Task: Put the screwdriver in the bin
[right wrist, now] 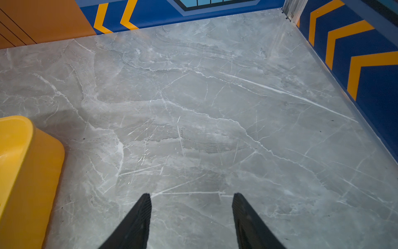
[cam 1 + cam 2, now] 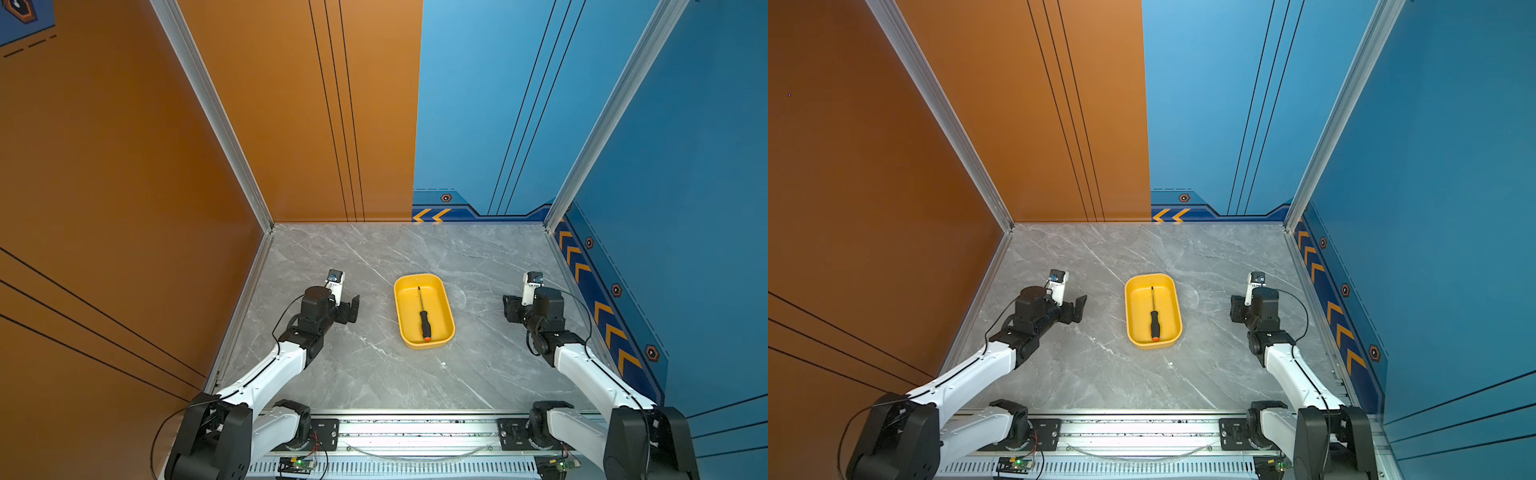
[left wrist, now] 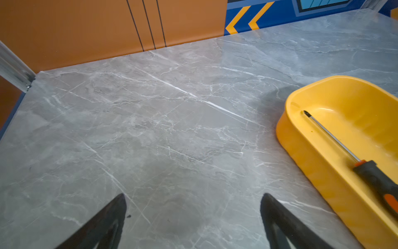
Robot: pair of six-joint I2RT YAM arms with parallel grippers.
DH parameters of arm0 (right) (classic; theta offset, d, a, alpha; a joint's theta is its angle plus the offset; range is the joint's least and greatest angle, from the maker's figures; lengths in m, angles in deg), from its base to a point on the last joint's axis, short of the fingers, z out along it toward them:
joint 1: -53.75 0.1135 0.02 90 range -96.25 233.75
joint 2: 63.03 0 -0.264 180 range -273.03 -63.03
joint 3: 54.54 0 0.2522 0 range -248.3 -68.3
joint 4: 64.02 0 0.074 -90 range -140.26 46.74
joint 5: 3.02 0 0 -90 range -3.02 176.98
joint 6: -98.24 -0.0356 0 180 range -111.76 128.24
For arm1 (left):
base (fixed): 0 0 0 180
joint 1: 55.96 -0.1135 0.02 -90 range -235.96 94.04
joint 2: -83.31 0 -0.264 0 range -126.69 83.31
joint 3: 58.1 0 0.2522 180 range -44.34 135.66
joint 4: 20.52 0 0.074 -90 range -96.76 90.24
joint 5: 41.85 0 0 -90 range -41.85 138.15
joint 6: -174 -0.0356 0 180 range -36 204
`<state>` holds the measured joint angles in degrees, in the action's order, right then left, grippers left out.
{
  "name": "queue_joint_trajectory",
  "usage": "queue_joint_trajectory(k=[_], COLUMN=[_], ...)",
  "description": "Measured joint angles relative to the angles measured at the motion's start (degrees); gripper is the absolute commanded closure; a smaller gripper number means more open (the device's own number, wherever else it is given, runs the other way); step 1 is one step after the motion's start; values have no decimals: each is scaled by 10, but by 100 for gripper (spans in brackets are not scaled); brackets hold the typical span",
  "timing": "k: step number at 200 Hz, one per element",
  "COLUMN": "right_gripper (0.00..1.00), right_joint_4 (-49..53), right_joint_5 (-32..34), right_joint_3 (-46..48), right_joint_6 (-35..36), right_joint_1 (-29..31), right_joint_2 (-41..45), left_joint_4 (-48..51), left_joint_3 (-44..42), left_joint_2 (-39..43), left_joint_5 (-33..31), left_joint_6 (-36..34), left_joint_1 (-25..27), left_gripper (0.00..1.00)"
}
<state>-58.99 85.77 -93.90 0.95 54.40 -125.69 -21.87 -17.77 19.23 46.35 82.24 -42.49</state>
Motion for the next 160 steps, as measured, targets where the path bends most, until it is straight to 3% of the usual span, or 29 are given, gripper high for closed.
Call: queue_joint_trajectory(k=[52, 160], right_gripper=[41, 41], right_joint_4=[-105, -309], right_joint_5=[1, 16], right_joint_3=[33, 39], right_joint_6=[0, 16], right_joint_1=[-8, -11], right_joint_2=[-43, -190], left_joint_4=[-94, -232], left_joint_3=[-39, -43], left_joint_2=[-21, -162], left_joint_5=[6, 67], left_joint_6=[-4, -3], left_joint_1=[-71, -141], left_gripper=[2, 2])
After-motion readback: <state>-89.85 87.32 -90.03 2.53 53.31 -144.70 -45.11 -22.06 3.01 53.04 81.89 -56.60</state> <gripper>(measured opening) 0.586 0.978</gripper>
